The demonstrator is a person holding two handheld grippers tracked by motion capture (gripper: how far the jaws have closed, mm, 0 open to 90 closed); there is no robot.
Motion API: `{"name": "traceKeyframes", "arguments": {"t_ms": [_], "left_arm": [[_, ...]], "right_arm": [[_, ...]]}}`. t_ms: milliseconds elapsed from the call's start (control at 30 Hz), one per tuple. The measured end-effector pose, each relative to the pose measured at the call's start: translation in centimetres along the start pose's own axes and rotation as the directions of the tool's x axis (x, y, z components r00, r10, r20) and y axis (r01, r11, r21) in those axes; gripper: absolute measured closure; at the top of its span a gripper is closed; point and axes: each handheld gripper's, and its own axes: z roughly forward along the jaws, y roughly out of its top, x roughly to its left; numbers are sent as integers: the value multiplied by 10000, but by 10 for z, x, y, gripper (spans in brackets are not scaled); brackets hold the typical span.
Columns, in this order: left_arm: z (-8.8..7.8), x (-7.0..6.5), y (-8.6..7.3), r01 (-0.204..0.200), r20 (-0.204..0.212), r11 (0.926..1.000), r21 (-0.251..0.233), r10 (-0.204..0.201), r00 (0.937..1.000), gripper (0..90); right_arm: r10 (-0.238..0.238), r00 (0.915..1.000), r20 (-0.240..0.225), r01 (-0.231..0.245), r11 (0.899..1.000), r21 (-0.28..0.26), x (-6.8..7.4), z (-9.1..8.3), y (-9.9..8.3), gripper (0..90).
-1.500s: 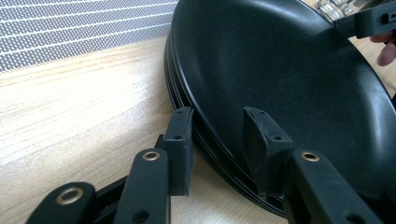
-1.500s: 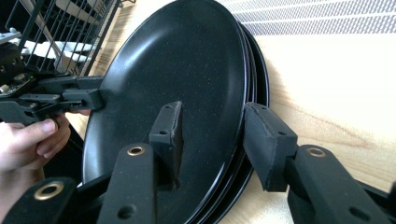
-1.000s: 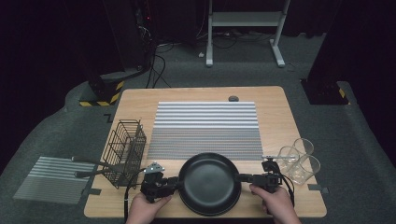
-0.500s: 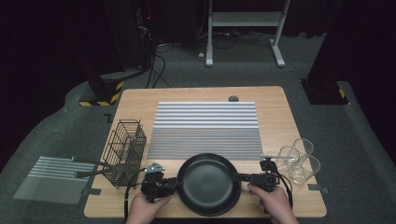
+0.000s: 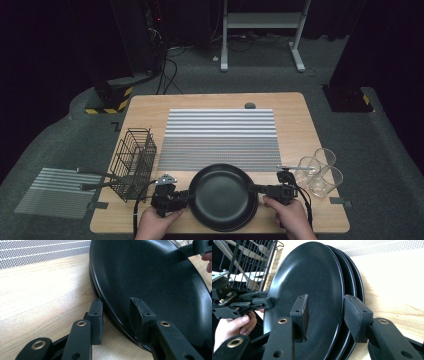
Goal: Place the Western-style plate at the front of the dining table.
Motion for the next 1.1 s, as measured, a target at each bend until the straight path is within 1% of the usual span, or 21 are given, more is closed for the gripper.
{"name": "traceKeyframes", "arguments": {"t_ms": [100, 200, 333, 367, 400, 433, 467, 567, 633, 667, 700, 733, 833, 867, 1033, 1100], "left_arm": [[0, 1, 0, -40, 6, 10000, -28, 40, 10000, 649], [-2, 0, 1, -56, -58, 10000, -52, 56, 10000, 654], [-3, -1, 1, -91, -124, 9999, -126, 89, 9999, 657], [-3, -1, 1, -147, -142, 9998, -112, 145, 9998, 658], [-3, -1, 2, -171, -172, 9997, -186, 168, 9997, 661], [-3, -2, 2, -171, -191, 9996, -204, 167, 9997, 661], [-4, -2, 2, -174, -211, 9995, -253, 169, 9996, 664], [-4, -3, 2, -165, -194, 9994, -301, 159, 9997, 666], [-4, -3, 2, -131, -176, 9992, -373, 124, 9998, 666], [-5, -3, 3, -288, -199, 9990, -329, 282, 9994, 664], [-5, -3, 3, -288, -199, 9990, -329, 282, 9994, 662], [-7, -4, 3, -332, -210, 9986, -403, 323, 9993, 663], [-7, -4, 3, -331, -205, 9981, -511, 321, 9993, 667], [-7, -4, 3, -329, -219, 9982, -509, 318, 9993, 668], [-7, -2, 3, -276, -209, 9980, -577, 265, 9994, 676], [-7, -1, 3, -336, -140, 9974, -636, 328, 9994, 677]], "right_arm": [[-5, 10000, 21, 5, 10000, -65, 1, 2, 0, 553], [-132, 9997, 187, 134, 9999, -102, 3, 4, 0, 560], [-186, 9996, 219, 188, 9998, -119, 4, 6, -1, 572], [-248, 9993, 268, 251, 9996, -110, 4, 6, -1, 581], [-323, 9989, 335, 327, 9994, -110, 4, 7, -1, 611], [-323, 9989, 335, 327, 9994, -110, 4, 7, -1, 611], [-414, 9981, 448, 419, 9991, -104, 4, 7, -1, 635], [-471, 9976, 501, 479, 9987, -145, 4, 8, -2, 660], [-561, 9964, 642, 572, 9983, -151, 4, 10, -2, 692], [-560, 9960, 696, 572, 9983, -149, 4, 10, -2, 706], [-560, 9960, 696, 572, 9983, -149, 4, 10, -2, 706], [-730, 9938, 837, 752, 9969, -235, 4, 12, -3, 744], [-632, 9950, 776, 661, 9972, -354, 3, 13, -3, 768], [-618, 9949, 797, 644, 9975, -299, 3, 12, -3, 770], [-674, 9941, 853, 705, 9969, -336, 3, 13, -3, 779], [-731, 9935, 871, 766, 9963, -381, 3, 14, -3, 795]]}}
